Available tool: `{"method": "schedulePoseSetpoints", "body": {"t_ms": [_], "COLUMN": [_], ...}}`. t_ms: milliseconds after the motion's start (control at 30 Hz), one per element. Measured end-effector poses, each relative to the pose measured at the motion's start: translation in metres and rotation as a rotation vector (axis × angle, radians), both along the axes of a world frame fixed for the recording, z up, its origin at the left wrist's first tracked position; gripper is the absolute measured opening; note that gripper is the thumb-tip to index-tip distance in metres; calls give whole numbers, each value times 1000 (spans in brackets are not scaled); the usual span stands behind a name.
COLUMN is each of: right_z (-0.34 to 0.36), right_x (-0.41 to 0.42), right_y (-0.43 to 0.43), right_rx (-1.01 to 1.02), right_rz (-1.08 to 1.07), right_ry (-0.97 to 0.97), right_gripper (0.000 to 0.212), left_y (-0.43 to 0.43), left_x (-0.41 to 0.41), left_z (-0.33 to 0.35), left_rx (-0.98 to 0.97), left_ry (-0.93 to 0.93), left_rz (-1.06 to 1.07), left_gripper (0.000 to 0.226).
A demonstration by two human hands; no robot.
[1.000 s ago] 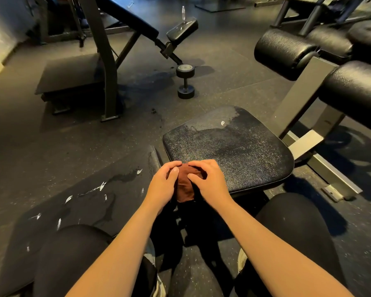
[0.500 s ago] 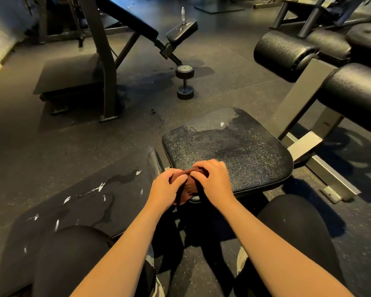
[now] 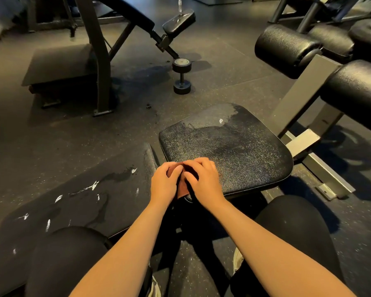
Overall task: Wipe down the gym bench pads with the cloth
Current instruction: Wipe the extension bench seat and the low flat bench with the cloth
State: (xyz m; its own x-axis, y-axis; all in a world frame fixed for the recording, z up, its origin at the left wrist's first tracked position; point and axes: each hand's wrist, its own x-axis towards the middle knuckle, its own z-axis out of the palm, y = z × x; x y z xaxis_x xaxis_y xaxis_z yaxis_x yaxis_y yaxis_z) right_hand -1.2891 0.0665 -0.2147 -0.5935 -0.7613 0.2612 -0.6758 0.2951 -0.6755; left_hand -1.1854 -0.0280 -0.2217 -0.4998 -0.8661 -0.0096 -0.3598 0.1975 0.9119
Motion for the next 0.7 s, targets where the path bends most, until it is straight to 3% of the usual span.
{"method": "schedulePoseSetpoints", "body": {"t_ms": [300, 400, 533, 700], "right_z": [-4, -4, -4, -1], "right_x": [-9, -10, -19, -31], "right_y": [-22, -28, -37, -59], "right_rx": [72, 38, 143, 111], "right_rz": [8, -87, -199, -54], "right_ry": [-166, -97, 21, -84], "right_gripper": [39, 36, 38, 46], "left_y": [-13, -22, -35, -48], "left_x": [-11, -20, -31, -50], "left_z": [5, 7, 5, 6], "left_rx": [81, 91, 83, 141], "left_ry": [40, 55, 49, 40], "left_rz": [-12, -7, 20, 47], "left_gripper": [17, 13, 13, 21]}}
